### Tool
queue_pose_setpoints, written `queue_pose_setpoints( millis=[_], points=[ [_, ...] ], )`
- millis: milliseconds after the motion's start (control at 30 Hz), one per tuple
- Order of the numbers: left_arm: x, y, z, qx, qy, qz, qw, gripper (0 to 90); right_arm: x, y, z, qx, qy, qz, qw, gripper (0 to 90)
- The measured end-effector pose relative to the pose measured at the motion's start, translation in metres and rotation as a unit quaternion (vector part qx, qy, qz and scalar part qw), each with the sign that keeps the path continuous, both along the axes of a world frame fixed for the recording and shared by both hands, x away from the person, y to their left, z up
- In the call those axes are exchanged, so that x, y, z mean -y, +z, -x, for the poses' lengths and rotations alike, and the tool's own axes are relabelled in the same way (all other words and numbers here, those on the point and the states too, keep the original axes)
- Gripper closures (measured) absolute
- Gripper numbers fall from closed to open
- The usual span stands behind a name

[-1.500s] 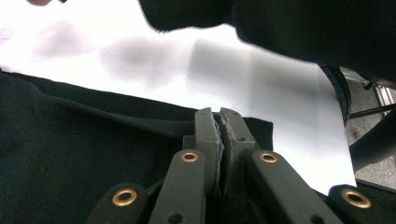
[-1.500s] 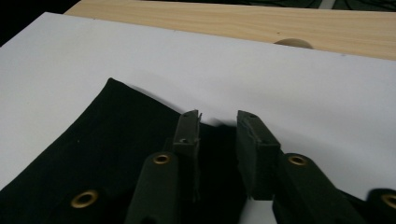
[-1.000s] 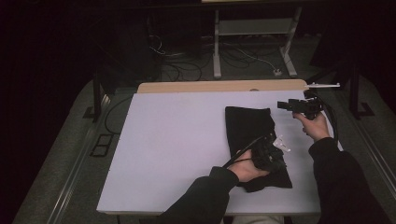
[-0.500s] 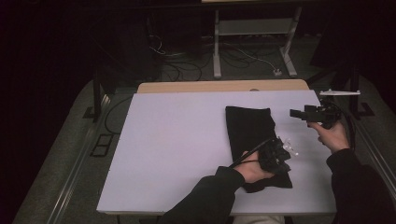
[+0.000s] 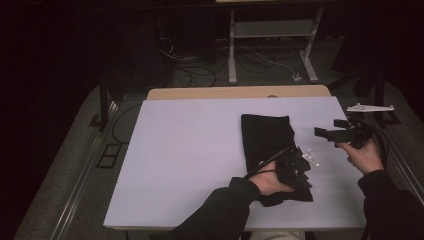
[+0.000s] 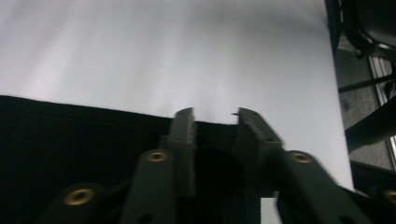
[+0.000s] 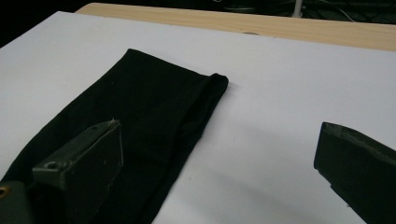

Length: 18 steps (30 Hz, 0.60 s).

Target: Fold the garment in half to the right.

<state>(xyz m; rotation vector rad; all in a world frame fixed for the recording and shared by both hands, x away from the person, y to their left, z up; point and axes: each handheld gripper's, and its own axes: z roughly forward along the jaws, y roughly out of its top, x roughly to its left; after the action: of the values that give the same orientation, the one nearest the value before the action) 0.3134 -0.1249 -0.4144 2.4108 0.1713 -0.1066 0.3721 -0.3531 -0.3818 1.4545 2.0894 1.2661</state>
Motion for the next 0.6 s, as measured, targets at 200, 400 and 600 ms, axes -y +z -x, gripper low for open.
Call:
queue_pose_setpoints(
  millis=[200, 400, 600],
  points=[
    [-0.012, 0.011, -0.005, -0.003, 0.021, 0.022, 0.9995, 47.0, 0.001, -0.003, 0.007, -0.002, 0.0, 0.004, 1.0, 0.0],
    [-0.025, 0.017, -0.01, -0.011, 0.028, 0.04, 0.9988, 36.7, 0.007, -0.012, 0.014, -0.01, -0.002, -0.001, 1.0, 0.0],
    [-0.035, 0.019, -0.013, -0.019, 0.028, 0.049, 0.9982, 21.2, 0.012, -0.015, 0.023, -0.006, -0.001, -0.011, 0.9999, 0.0]
  ],
)
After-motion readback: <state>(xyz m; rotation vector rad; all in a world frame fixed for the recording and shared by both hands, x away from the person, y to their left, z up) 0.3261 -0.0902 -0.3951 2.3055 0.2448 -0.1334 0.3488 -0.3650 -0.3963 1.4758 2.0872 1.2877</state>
